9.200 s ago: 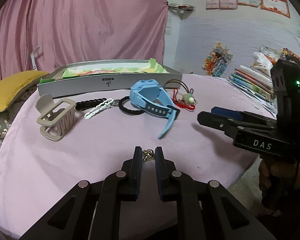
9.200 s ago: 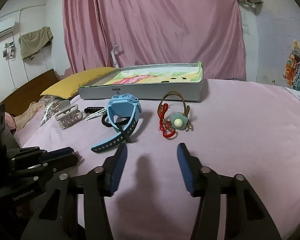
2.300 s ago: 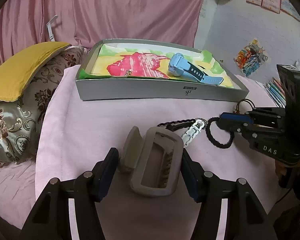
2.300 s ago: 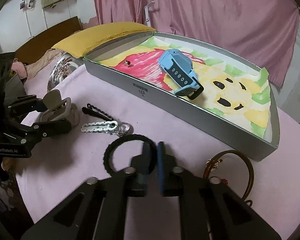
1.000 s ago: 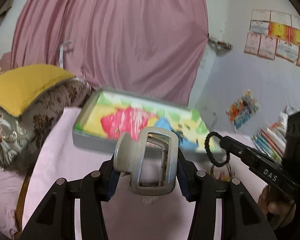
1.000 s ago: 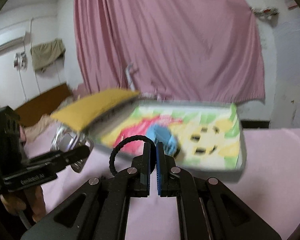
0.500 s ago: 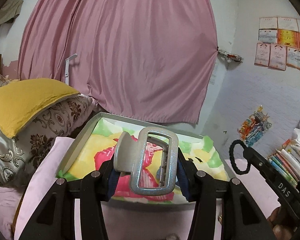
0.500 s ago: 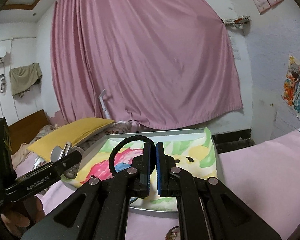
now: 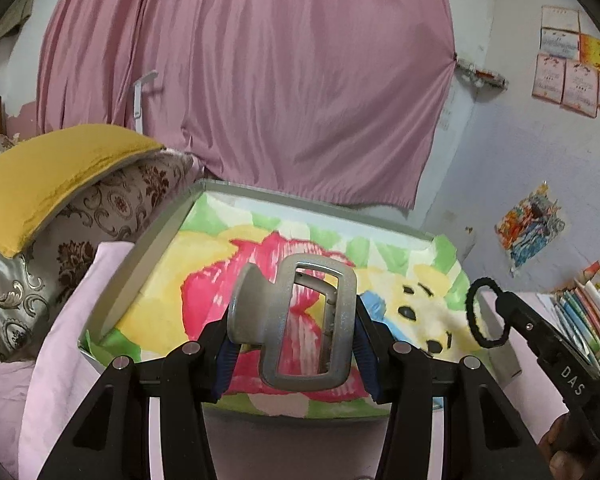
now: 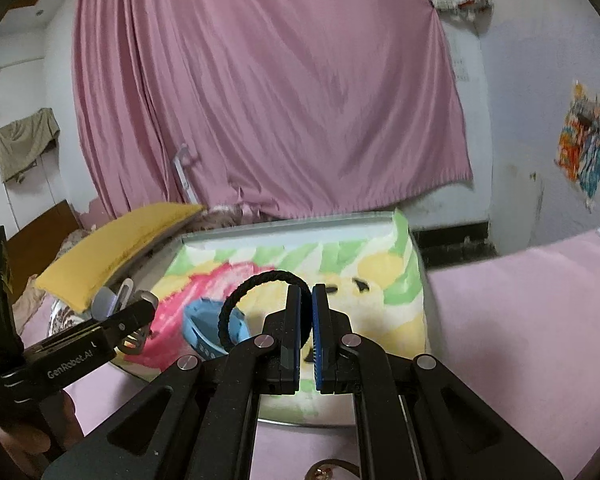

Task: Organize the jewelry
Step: 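Carry the claw clip and hair tie into the tray and open both grippers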

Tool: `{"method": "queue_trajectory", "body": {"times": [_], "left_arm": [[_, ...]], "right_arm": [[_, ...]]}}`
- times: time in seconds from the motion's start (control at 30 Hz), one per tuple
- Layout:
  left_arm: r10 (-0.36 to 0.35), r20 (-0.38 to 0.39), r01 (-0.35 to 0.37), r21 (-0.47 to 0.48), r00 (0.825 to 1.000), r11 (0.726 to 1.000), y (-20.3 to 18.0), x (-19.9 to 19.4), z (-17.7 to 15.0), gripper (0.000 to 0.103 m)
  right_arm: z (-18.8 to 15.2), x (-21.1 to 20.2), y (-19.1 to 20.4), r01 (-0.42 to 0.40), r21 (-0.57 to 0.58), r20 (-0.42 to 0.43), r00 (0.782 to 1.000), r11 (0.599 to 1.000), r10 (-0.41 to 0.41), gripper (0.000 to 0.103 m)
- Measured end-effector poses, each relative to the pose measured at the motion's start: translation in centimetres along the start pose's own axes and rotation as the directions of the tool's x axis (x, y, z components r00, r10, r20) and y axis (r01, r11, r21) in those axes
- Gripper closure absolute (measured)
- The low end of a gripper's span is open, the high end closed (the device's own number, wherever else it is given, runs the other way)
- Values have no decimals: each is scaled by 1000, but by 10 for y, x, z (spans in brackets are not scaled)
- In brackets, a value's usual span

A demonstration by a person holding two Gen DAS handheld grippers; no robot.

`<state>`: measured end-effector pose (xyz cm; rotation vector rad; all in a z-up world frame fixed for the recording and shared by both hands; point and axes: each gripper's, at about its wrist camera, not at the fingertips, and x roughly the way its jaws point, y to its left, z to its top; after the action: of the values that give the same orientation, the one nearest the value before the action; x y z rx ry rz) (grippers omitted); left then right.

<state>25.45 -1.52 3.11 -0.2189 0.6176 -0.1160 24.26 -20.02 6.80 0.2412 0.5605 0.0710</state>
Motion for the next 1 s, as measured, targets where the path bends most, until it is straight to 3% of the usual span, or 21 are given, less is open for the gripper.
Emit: {"method": "queue_trajectory", "body": {"times": [0.37,0.7,0.77,0.87,0.93,1.0], "left_arm": [[32,-158,-25,50,987,998,-6,25,-5,56],[30,-190,-20,56,981,998,-6,27,-5,56],[24,-193,-14,51,981,999,-5,28,-4,56],[12,-187,-4,45,982,999,-4,26,-4,55],[0,-170,6,35,986,999,-3,22,-4,47],[-14,-152,18,24,988,1000,-2,17,-4,45]], "right_arm": [[-13,38,-20,-14,87,-178,984,996,30,98],[-17,41,-18,-5,84,-200,980,996,22,97],[-16,39,-18,-7,82,-199,980,997,24,95],[-15,36,-16,-4,73,-188,982,997,18,83],[-14,33,-15,-4,72,-177,984,997,17,74],[-13,29,-15,-2,70,-167,986,998,14,73]]}}
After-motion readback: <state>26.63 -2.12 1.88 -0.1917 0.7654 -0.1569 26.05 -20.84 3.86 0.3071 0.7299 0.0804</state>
